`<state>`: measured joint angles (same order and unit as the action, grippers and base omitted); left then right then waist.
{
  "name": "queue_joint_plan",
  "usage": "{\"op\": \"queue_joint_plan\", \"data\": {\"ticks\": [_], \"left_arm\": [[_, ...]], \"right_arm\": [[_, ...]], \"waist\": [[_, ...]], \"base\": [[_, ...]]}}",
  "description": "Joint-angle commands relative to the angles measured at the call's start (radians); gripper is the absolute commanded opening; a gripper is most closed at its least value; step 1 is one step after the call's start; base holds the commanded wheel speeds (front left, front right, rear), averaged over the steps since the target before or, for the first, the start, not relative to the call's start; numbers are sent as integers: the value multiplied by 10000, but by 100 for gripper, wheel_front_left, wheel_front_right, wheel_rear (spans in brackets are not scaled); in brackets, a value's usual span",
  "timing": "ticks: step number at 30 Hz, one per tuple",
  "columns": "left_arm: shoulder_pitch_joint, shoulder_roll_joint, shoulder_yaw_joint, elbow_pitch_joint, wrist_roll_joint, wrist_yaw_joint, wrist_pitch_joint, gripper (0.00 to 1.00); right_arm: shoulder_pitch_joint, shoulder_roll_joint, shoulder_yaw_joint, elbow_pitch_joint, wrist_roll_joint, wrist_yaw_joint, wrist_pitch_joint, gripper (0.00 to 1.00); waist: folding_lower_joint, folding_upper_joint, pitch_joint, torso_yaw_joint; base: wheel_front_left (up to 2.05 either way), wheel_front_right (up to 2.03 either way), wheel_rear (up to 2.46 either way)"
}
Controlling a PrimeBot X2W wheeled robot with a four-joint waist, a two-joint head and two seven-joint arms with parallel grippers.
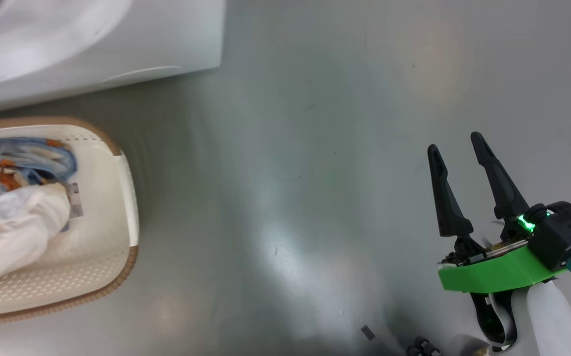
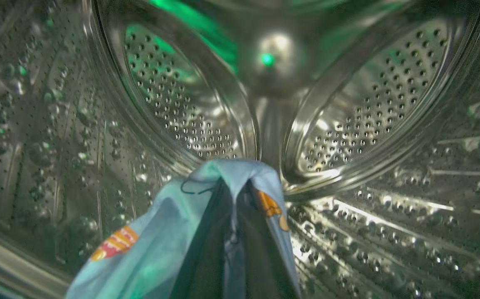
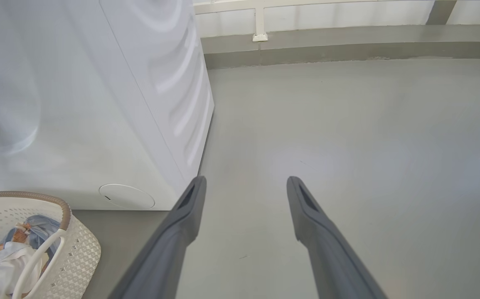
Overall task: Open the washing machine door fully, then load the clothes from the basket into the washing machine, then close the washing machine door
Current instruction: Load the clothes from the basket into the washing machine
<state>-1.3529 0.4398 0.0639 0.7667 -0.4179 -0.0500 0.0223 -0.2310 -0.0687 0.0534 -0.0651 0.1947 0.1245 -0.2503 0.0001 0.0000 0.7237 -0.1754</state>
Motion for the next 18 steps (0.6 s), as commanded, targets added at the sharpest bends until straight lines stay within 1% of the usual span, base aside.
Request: {"op": "queue_joint_plan", "data": {"ticks": [1, 2, 3, 7, 10, 15, 18], "left_arm": [[-422, 757, 136, -440, 195, 118, -614, 0], [-559, 814, 117, -495, 286, 144, -946, 0], [-559, 814, 117, -495, 286, 144, -946, 0], [-1027, 913, -6, -655, 581, 189, -2074, 0], [-1355, 930, -59, -611, 760, 267, -2545, 0], [-1258, 923, -100, 83, 765, 195, -2686, 0], [-1129, 910, -226, 582, 714, 7, -2457, 0]], "right_arm": [[-25, -35, 271, -250, 182, 62, -114, 100], [-44, -35, 283, -254, 186, 62, -114, 100], [-44, -35, 283, -254, 186, 62, -114, 100], [-105, -41, 290, -250, 197, 62, -114, 100], [-183, -31, 327, -254, 199, 62, -114, 100], [-298, -11, 340, -259, 233, 62, -114, 100], [-315, -4, 312, -248, 221, 62, -114, 100]], "waist": [[-1, 0, 201, -191], [-1, 0, 236, -215], [-1, 0, 236, -215], [-1, 0, 359, -255], [-1, 0, 482, -284], [-1, 0, 630, -253], [-1, 0, 669, -183]], "base": [[0, 0, 0], [0, 0, 0], [0, 0, 0], [0, 0, 0], [0, 0, 0], [0, 0, 0], [0, 0, 0]]}}
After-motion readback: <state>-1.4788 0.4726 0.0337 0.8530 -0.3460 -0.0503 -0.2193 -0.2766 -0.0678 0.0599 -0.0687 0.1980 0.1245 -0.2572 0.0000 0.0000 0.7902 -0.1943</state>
